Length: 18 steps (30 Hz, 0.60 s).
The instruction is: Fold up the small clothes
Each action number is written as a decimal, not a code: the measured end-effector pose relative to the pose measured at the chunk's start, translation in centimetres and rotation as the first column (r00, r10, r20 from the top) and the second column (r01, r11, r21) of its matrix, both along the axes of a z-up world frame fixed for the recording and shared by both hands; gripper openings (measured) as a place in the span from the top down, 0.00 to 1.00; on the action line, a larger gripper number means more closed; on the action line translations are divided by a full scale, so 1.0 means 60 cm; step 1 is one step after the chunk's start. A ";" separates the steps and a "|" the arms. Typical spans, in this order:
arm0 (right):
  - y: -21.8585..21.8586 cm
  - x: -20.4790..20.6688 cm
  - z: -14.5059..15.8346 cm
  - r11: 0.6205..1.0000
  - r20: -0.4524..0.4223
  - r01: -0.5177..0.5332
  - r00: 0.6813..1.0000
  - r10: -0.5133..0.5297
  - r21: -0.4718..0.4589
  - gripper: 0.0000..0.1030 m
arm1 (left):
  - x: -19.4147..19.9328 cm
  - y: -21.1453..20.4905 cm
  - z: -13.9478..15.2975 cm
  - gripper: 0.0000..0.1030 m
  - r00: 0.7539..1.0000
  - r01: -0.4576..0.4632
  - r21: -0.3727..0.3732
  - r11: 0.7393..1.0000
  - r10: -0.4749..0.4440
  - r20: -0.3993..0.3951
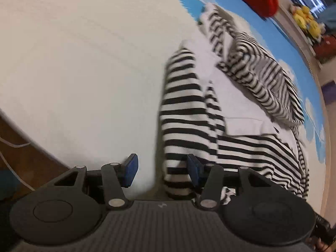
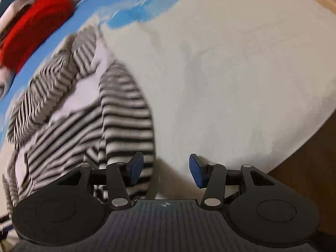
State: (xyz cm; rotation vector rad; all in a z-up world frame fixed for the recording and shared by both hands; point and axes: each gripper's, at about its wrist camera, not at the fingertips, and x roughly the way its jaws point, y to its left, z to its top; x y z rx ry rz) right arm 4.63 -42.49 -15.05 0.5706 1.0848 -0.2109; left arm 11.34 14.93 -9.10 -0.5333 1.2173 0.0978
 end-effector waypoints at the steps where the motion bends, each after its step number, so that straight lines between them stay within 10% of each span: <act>1: 0.008 0.005 -0.003 1.000 0.000 -0.027 1.000 0.027 0.001 0.51 | 0.003 -0.005 -0.001 0.46 1.000 0.011 0.001 1.000 -0.011 0.002; 18: 0.054 0.043 -0.020 0.985 0.015 -0.154 0.988 0.153 0.078 0.51 | 0.019 -0.037 -0.037 0.46 0.999 0.037 0.013 0.999 -0.037 -0.035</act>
